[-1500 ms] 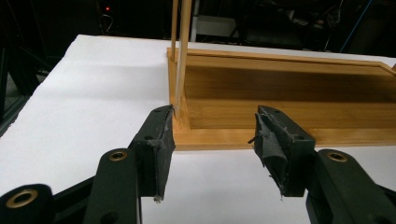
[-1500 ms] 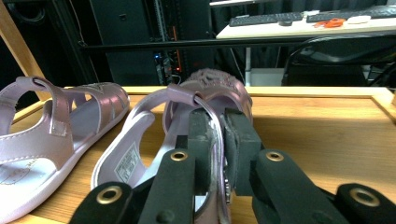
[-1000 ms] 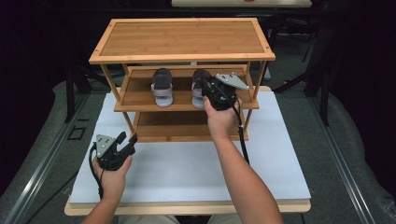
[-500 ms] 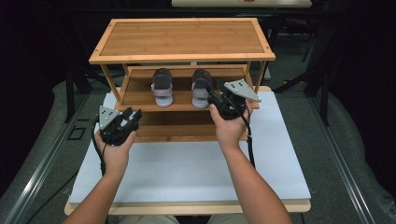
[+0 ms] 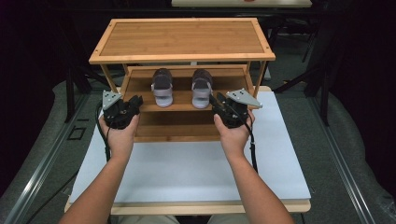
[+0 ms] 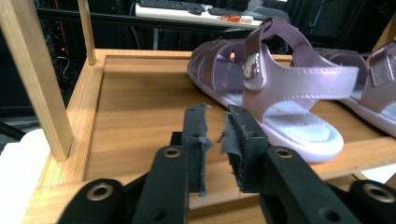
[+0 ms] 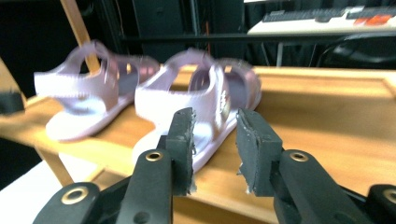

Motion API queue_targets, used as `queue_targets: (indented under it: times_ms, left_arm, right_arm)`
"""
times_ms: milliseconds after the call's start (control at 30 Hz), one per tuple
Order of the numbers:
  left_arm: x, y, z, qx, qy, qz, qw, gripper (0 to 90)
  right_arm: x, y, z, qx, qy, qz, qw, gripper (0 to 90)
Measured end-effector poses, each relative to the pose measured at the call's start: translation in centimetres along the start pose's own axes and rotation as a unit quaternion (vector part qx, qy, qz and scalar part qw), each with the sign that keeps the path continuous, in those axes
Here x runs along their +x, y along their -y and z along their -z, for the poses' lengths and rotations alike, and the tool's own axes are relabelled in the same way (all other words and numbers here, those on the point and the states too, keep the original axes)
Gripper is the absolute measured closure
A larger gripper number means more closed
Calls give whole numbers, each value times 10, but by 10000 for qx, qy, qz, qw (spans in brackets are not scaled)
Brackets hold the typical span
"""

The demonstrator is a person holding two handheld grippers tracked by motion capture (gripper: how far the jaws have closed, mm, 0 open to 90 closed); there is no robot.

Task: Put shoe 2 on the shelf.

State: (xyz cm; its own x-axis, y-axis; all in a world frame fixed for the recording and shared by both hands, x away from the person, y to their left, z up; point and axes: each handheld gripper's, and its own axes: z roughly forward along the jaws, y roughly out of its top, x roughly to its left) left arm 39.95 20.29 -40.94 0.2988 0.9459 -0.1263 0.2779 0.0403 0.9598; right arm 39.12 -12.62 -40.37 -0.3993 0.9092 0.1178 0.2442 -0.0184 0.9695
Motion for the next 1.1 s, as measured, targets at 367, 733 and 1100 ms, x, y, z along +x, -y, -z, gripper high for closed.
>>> queue_targets:
  times_ms: [367,733,1100]
  left_arm:
    - [-8,-9,-19,198,-41,-153,9997,807]
    - [-6,-12,-30,300,-17,5,9995,822]
    - [-6,-18,-44,491,-139,-45,9987,844]
  right_arm:
    - [-2,3,-13,15,-174,-154,9997,684]
    - [-1,1,-6,-154,-265,-119,9995,723]
    - [-20,-11,-19,152,445,-111,9988,812]
